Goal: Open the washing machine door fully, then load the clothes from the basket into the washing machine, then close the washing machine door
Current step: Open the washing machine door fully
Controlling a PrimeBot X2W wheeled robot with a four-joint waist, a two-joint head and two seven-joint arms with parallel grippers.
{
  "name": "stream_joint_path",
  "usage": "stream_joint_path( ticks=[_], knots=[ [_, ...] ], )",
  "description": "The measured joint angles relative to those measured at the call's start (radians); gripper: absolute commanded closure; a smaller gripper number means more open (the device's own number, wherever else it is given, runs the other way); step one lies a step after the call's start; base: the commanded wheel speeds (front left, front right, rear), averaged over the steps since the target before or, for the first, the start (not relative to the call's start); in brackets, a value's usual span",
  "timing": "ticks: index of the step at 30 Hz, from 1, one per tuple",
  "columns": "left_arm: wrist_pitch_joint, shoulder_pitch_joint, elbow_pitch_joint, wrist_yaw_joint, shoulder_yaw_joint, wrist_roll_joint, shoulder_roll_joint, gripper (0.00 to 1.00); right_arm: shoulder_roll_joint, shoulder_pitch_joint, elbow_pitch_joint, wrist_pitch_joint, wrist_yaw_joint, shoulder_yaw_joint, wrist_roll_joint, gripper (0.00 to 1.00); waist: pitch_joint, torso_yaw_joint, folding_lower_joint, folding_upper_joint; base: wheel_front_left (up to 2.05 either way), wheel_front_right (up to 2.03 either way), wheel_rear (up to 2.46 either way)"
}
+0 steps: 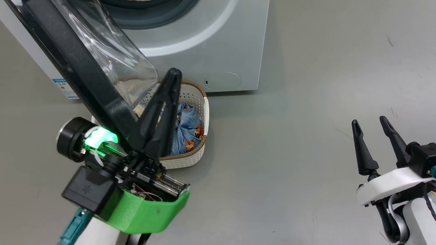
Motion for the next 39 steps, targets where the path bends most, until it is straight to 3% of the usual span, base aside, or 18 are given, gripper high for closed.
stream_joint_path(
  ticks=[7,21,39],
  knots=[
    [0.000,0.012,0.043,0.000,-0.099,-0.019,0.000,1.00,0.000,0.000,0.011,0.000,0.001,-0.006,-0.001,0.00,0.003,0.000,0.0000,0.0000,0.00,0.00,0.00],
    [0.001,0.060,0.172,0.000,-0.177,-0.025,0.026,1.00,0.002,0.000,0.023,0.000,0.020,-0.017,-0.008,0.00,0.022,0.003,0.0000,0.0000,0.00,0.00,0.00],
    [0.001,0.075,0.359,0.000,-0.080,-0.074,0.029,1.00,0.008,-0.004,0.033,0.000,0.031,-0.030,-0.015,0.00,0.048,0.006,0.0000,0.0000,0.00,0.00,0.00]
  ],
)
